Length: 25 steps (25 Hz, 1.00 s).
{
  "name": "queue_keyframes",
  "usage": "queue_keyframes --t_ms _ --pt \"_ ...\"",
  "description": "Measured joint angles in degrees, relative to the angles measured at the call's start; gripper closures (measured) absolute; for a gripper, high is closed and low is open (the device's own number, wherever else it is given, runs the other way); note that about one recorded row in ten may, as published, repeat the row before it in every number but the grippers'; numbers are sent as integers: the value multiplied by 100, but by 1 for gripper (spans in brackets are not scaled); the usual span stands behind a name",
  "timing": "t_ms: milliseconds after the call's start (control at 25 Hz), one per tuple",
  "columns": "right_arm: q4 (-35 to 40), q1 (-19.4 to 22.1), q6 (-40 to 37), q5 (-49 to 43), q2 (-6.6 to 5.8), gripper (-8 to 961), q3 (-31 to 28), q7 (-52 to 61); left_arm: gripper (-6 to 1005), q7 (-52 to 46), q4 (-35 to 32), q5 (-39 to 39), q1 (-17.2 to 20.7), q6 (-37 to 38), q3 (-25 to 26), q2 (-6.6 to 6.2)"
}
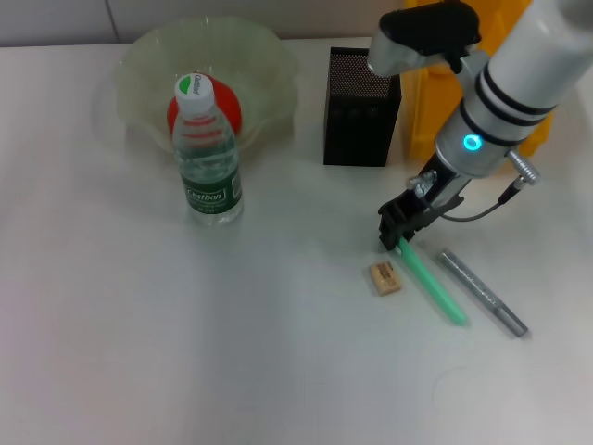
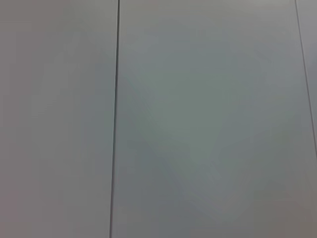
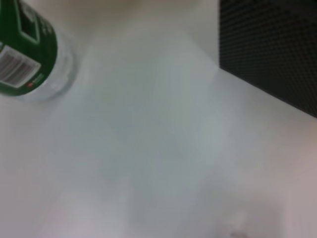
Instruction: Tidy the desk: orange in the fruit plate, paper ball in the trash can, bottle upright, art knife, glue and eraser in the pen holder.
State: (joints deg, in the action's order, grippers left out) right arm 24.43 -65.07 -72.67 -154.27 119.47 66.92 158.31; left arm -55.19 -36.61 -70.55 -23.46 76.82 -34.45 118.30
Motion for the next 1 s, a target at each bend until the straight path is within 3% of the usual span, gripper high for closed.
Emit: queue_keyframes --t_ms 320,560,680,880,1000 --pt "1670 939 -713 188 -53 788 -694 -105 284 -18 -29 64 -1 -1 0 -14" --pt "2069 1500 -1016 1313 -324 788 -1034 -534 285 -1 -45 87 -42 -26 42 -26" --pt "2087 1860 -963 2273 -393 787 -1550 -1288 285 14 -47 87 -61 -45 89 -23" --pt "1523 2377 -693 4362 -341 787 -2400 -3428 285 27 -12 123 -74 -74 197 -13" --pt "1152 2661 -404 5719 -184 787 -2514 -5075 285 99 4 173 -88 -90 223 -9"
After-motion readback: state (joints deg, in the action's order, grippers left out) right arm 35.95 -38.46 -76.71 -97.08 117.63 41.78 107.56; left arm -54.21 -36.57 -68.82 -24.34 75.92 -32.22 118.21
